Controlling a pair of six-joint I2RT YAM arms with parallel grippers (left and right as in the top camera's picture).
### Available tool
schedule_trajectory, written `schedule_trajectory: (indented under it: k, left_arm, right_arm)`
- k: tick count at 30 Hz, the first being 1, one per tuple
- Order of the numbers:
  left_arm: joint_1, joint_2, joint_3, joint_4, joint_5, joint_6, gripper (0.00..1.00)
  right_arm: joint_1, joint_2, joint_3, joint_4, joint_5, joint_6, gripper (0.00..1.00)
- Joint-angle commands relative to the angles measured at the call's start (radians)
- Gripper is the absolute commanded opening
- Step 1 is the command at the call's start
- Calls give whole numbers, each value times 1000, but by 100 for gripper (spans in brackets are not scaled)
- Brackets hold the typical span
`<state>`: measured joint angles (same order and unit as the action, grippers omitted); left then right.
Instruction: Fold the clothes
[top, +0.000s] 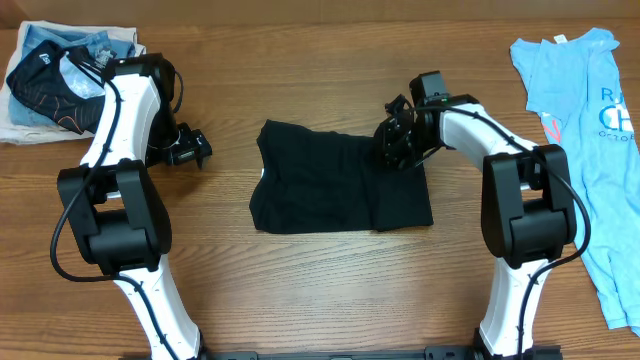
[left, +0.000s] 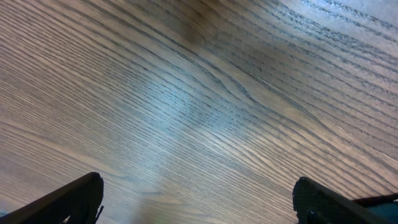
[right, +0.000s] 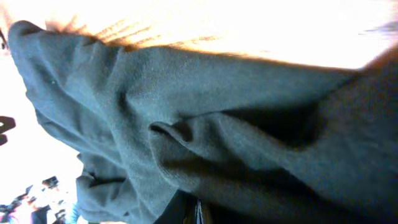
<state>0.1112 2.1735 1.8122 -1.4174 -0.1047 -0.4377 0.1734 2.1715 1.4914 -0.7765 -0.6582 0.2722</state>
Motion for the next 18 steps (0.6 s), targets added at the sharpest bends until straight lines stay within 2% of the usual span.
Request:
schedule_trajectory:
  k: [1, 4, 6, 7, 9, 13, 18]
  left_arm:
    - [-10, 3, -6, -3, 5, 15, 100]
    - [-10, 3, -6, -3, 5, 15, 100]
    - [-10, 3, -6, -3, 5, 15, 100]
    - [-10, 3, -6, -3, 5, 15, 100]
    - [-10, 3, -6, -3, 5, 15, 100]
    - [-10, 3, -6, -3, 6, 14, 100]
    - [-10, 3, -6, -3, 11, 14, 100]
  right_arm:
    - [-34, -36, 94, -79, -28, -24, 5]
    - [-53, -72, 165, -201, -28, -52, 6]
    - [-58, -95, 198, -277, -25, -76, 12]
    - [-58, -114, 208, -343, -24, -133, 25]
    - [-56, -118, 207, -419, -24, -197, 34]
    - [-45, -115, 157, -523, -24, -312, 35]
    - [-31, -114, 3, -465, -25, -332, 29]
